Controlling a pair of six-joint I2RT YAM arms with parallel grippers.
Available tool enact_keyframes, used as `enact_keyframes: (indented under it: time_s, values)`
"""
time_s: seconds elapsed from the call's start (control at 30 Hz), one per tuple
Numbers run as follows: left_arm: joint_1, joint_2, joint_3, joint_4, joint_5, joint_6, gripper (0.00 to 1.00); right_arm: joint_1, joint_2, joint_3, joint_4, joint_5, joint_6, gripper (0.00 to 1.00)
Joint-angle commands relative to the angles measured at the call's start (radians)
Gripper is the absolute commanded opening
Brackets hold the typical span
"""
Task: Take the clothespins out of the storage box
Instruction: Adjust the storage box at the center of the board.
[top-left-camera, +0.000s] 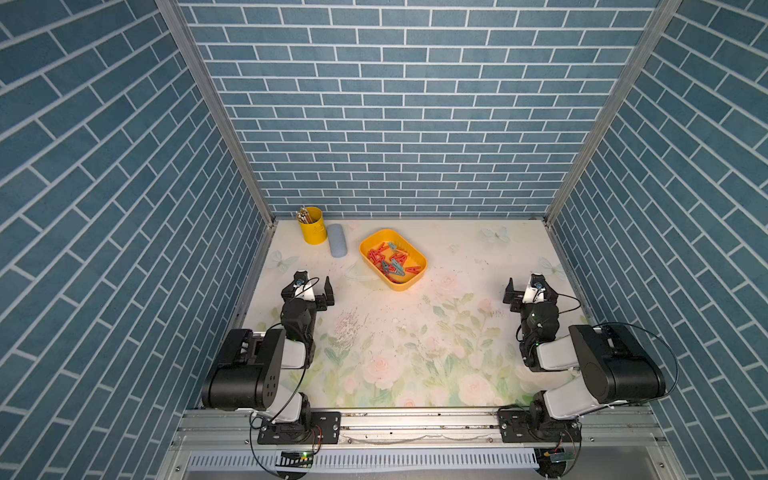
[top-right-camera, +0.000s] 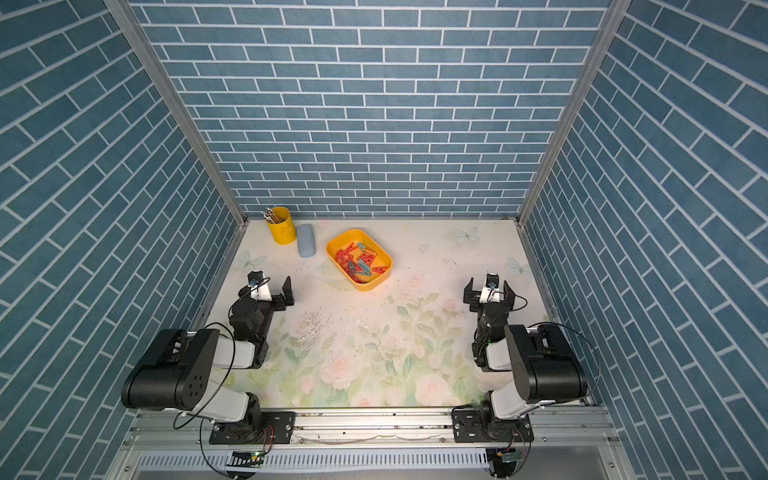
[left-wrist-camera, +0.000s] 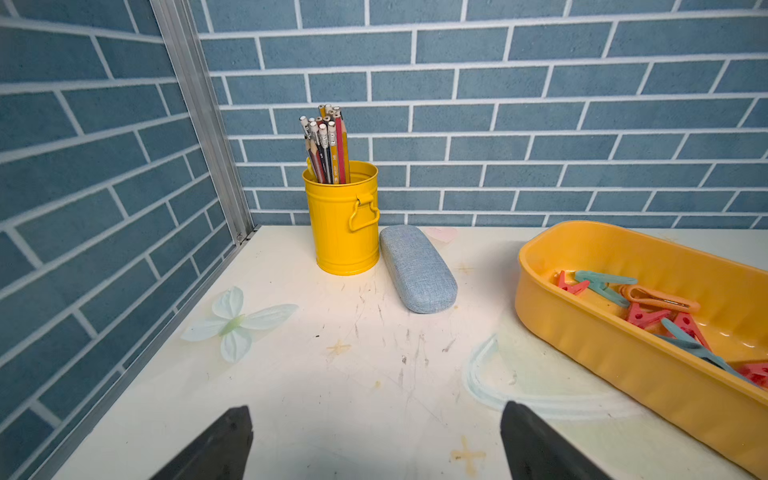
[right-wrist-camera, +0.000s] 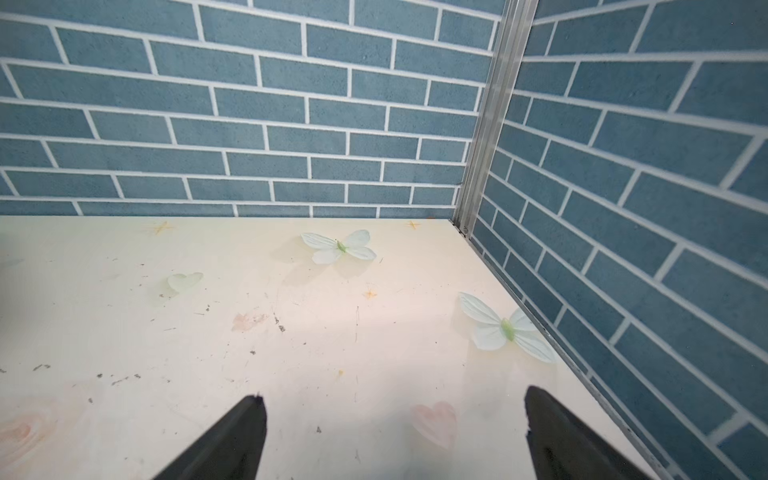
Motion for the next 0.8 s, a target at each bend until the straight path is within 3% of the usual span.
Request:
enact_keyframes:
  time_s: [0.0, 0.67, 0.77]
  values:
    - [-0.005, 0.007, 0.008, 0.010, 0.009, 0.009, 1.00, -0.004, 0.009, 0.011, 0.000, 0.012, 0.022, 0.99]
    - [-0.003, 0.008, 0.011, 0.003, 0.008, 0.004, 1.00, -0.003, 0.009, 0.012, 0.001, 0.012, 0.023, 1.00]
    - [-0.003, -0.003, 0.025, -0.030, -0.047, -0.015, 1.00, -0.003, 0.008, 0.012, -0.002, 0.012, 0.022, 0.99]
